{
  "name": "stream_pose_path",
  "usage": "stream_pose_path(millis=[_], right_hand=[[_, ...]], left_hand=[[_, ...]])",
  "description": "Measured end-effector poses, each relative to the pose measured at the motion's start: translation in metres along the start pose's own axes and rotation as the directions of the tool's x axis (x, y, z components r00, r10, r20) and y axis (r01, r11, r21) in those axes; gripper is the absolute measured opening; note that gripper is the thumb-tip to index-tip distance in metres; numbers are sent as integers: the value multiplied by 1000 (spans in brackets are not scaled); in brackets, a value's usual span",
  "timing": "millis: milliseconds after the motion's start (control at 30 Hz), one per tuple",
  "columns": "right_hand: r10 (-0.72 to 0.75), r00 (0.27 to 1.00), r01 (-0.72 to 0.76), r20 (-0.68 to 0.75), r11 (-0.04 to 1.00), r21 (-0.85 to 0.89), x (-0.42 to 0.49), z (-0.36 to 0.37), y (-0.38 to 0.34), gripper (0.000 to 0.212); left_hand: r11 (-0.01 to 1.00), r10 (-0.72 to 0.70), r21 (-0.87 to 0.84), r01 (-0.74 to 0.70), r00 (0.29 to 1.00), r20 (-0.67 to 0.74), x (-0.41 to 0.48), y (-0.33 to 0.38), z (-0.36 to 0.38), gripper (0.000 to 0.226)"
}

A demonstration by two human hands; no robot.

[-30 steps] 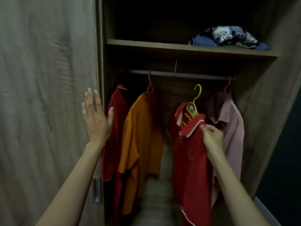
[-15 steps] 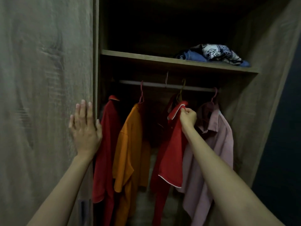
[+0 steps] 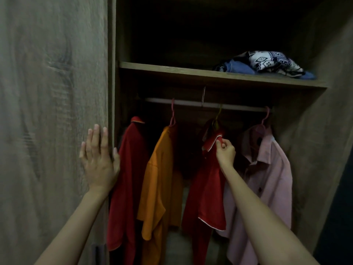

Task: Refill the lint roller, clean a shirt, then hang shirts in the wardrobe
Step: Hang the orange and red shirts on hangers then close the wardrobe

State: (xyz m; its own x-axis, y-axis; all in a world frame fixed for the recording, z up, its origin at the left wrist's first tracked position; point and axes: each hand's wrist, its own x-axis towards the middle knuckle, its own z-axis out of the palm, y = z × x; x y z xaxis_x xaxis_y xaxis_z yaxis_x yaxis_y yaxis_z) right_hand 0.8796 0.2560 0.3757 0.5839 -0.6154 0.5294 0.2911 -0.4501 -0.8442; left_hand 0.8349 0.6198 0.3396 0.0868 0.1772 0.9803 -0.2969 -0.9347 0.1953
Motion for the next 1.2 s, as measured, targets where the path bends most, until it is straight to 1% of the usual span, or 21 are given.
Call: stream_pose_path(millis=[67,167,233,300,367,433,467,533,567,633,733,833,967,1067,1200], right_hand=[[-40,999,40,28,999,-4,-3,-3,9,25],[-104,992,106,68,994,-27,-9,-10,24,34],[-138,989,141,50,987,-80,-16,-16,31,42],[-195,979,184,-53,968,-169,-36,-25,27,49],[-278,940,244,-199,953,-178,-69,-33,16,53],[-298,909,290,-293,954,-72,-117,-38,3,49],[-294,909,308,-295,951,-1,-144,-37,0,46],[-296,932,322,-210,941,102,-203,-27,-1,38],[-298,945,315,-134,940,130,-234,-18,2,34],[-258,966,251,24,955,161,-290,7,11,26],[-184,967,159,174,976,152,-353,51,33,20],[-101,953,88,286,995,56,-402,88,56,13],[48,944,-30,327,998,-59,-449,124,78,23],[133,935,-83,328,983,-162,-462,146,85,28],[129,947,-56,294,968,-246,-465,155,83,34]], left_hand=[[1000,-5,-3,5,1000,27,0,1,-2,66],[1000,-3,6,2,999,45,1,3,-4,68],[1000,-5,14,4,999,44,-1,3,-4,67],[1000,-7,8,7,999,44,-1,2,-3,67],[1000,-4,-6,4,999,45,0,3,-4,66],[1000,-4,-15,5,999,44,1,3,-5,66],[1000,-3,-24,4,999,44,0,2,-6,65],[997,12,-72,-8,999,48,-1,0,-7,63],[994,26,-103,-20,998,56,-2,-3,-8,61],[985,65,-162,-52,995,80,-8,-12,-12,57],[965,144,-238,-108,979,141,-22,-32,-19,55],[945,233,-276,-174,952,196,-41,-60,-25,54],[934,294,-278,-224,925,242,-68,-98,-30,52],[919,340,-292,-265,907,247,-77,-114,-29,51],[901,364,-330,-282,904,222,-77,-119,-25,50]])
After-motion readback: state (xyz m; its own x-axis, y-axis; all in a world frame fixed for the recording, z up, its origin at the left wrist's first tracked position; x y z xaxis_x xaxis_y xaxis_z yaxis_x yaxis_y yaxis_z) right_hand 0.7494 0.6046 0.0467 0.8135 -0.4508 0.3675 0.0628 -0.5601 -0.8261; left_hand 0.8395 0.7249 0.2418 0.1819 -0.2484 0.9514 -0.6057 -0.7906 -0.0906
